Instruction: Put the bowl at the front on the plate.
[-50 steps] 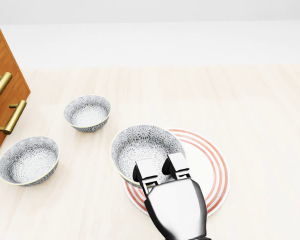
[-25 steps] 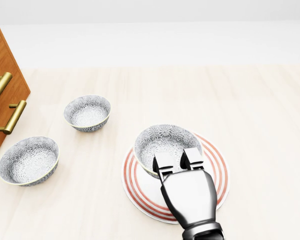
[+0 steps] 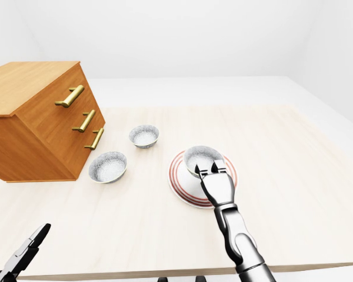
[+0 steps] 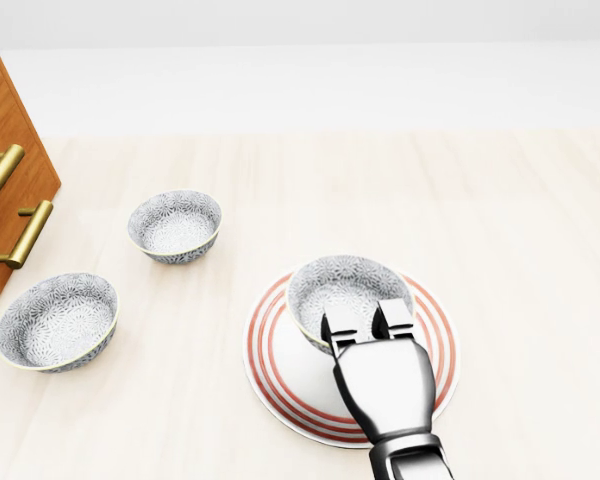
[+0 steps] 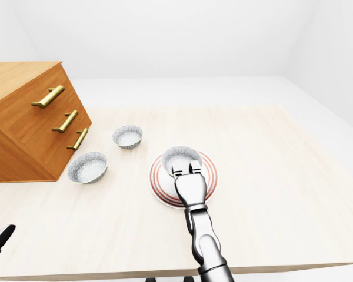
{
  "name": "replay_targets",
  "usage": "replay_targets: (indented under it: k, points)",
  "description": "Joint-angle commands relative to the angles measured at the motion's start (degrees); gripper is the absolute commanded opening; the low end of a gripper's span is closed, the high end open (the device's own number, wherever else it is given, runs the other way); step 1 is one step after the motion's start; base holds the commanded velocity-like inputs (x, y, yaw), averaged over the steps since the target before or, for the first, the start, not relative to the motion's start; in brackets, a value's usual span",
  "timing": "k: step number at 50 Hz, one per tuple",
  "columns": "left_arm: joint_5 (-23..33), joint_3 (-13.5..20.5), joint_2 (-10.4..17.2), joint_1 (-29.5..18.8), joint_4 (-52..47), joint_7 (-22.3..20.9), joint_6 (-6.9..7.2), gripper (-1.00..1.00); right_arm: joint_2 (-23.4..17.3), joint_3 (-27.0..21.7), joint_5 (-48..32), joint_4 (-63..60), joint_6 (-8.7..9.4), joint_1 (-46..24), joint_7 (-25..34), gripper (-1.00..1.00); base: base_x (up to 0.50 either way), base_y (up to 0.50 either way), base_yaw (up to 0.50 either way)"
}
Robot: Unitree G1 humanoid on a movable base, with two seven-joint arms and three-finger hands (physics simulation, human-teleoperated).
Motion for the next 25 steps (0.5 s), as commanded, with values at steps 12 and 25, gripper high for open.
replay_targets:
  k: [12,25]
  points:
    - [0.1,-0.1,0.1,-0.1,0.4,0.0,0.0,1.0,-0.1,-0.5,0.9,10.6,0.0,-3.0,-9.5,-1.0,0.0,0.0,0.0]
    - [0.2,0.1,-0.1,-0.1,0.0,-0.2,0.0,1.0,-0.1,-0.6,1.0,12.7,0.0,-4.2,-9.8,-1.0,0.0,0.0,0.0]
